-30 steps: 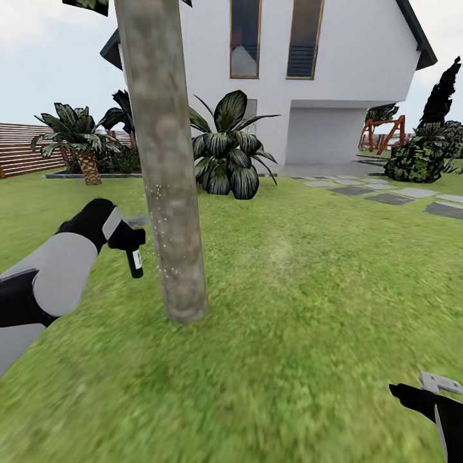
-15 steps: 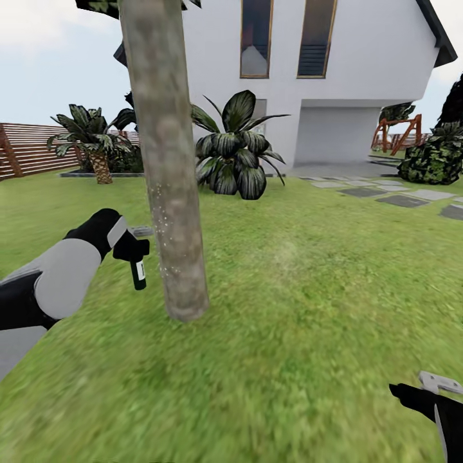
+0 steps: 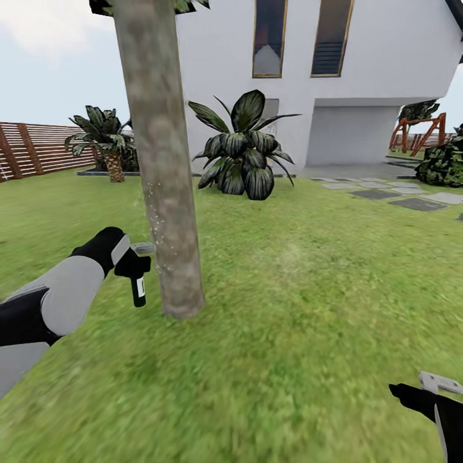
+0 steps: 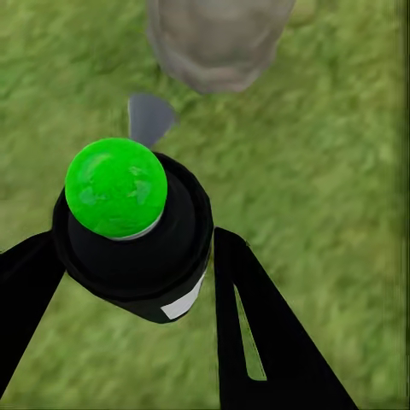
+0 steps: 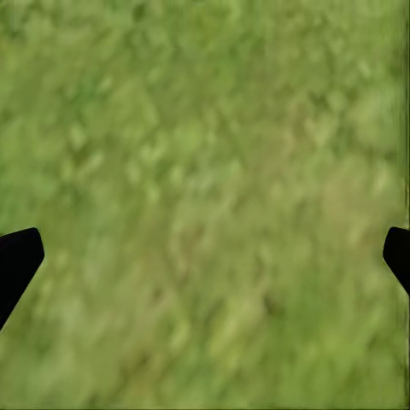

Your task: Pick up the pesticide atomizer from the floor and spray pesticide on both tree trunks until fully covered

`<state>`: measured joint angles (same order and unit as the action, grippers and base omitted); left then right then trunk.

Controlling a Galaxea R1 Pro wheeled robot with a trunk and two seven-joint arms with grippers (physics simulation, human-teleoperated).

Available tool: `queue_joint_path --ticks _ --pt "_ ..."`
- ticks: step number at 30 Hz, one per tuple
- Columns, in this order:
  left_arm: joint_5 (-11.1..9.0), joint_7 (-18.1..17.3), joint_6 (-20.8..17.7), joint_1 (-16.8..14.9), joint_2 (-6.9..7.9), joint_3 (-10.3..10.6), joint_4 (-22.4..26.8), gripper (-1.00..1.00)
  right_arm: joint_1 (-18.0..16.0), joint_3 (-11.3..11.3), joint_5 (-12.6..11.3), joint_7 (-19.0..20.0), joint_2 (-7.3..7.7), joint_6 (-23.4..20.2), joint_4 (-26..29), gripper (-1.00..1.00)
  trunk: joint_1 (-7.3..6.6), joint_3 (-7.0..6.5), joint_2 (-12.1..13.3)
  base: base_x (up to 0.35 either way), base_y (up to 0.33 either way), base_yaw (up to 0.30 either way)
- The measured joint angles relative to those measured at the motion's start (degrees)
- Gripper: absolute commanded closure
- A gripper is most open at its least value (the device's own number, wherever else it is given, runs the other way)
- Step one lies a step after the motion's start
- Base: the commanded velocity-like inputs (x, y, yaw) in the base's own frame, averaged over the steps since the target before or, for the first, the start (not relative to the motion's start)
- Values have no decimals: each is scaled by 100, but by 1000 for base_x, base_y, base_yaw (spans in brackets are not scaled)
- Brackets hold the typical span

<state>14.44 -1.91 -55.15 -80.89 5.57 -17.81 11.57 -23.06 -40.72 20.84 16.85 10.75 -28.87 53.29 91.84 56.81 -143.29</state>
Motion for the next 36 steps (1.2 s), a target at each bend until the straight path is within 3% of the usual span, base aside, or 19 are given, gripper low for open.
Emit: queue_joint_path --ticks 7,21,36 --pt "0 0 -1 201 2 2 7 100 0 8 0 -6 -1 1 0 -100 1 0 0 -21 -306 223" --pt "-3 0 0 211 0 6 7 100 0 0 0 3 0 0 0 -100 0 0 0 -43 -317 136" --pt "-3 0 -2 211 1 8 8 100 -1 2 0 2 -1 1 -4 -100 0 0 0 0 -312 244"
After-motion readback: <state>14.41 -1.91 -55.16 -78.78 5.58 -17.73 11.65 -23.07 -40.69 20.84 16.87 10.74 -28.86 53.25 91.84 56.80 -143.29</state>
